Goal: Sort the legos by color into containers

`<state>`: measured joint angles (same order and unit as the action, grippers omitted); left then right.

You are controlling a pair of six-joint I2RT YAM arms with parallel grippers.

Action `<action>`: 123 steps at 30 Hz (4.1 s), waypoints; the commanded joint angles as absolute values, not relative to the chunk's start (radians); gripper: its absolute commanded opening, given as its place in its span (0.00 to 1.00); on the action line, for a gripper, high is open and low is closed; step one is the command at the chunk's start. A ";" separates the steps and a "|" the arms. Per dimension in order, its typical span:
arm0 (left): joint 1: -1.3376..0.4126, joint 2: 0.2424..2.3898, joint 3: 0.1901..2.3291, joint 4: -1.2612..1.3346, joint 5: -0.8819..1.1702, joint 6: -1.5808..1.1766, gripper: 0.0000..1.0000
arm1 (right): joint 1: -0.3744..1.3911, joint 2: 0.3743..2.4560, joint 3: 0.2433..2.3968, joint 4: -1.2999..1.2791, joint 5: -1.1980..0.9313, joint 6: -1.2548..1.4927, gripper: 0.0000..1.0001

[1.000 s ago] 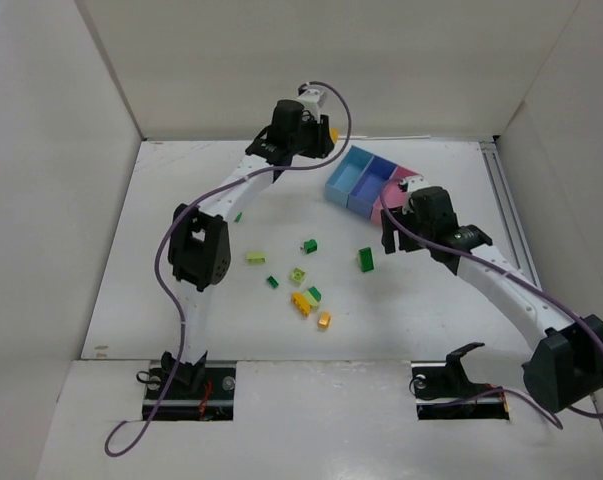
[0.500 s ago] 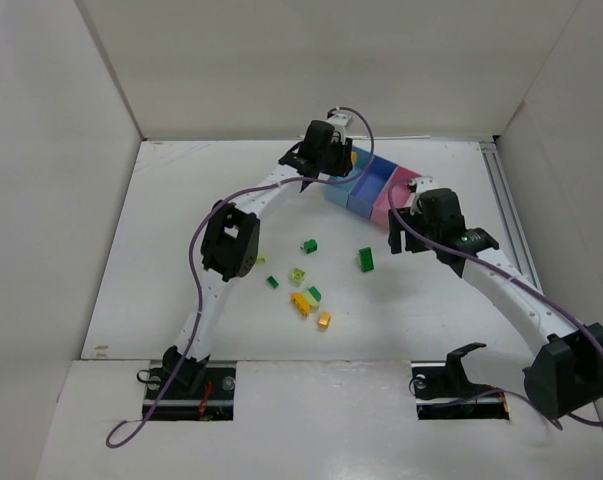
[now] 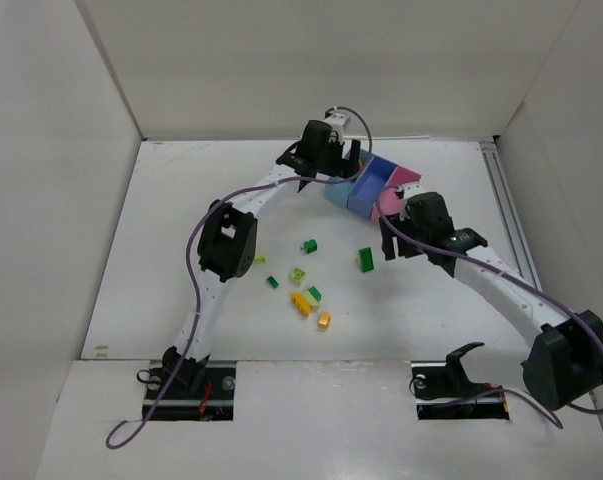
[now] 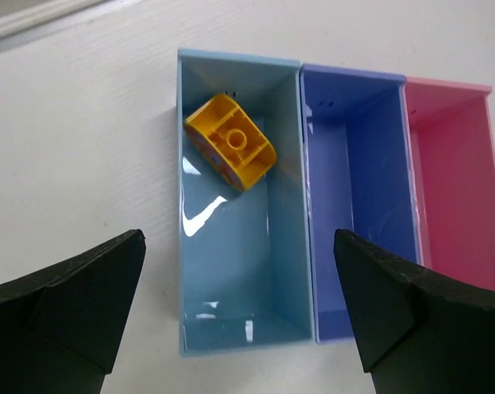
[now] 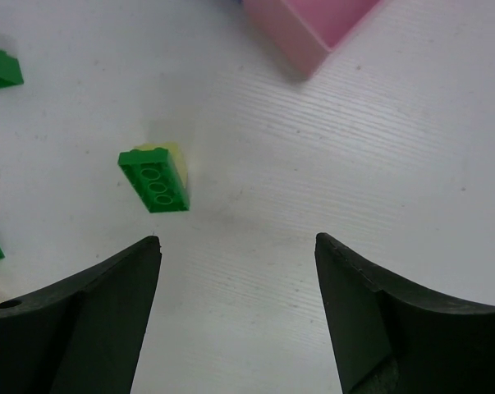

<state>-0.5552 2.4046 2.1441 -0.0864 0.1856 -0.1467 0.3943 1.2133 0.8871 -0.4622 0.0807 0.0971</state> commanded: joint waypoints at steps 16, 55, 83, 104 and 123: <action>-0.561 1.536 1.278 0.137 0.023 -0.340 1.00 | 0.653 1.462 0.893 -0.261 0.279 0.267 0.75; -0.571 0.911 0.632 0.353 0.750 -0.158 1.00 | 0.525 1.170 0.856 -0.064 -0.737 -0.156 0.10; -0.675 0.991 0.690 0.488 0.854 -0.199 0.80 | 0.574 1.149 0.956 -0.055 -1.114 -0.193 0.09; -0.675 0.971 0.690 0.405 0.692 -0.154 0.10 | 0.412 1.103 0.893 -0.026 -1.042 -0.134 0.09; -0.561 1.517 1.184 0.361 0.578 -0.233 0.09 | 0.172 1.095 0.945 -0.251 -0.449 -0.031 0.08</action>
<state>-0.5674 1.4216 1.0363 0.3420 0.5907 -0.2016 0.1841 1.1404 0.8669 -0.1455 -0.7456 -0.0837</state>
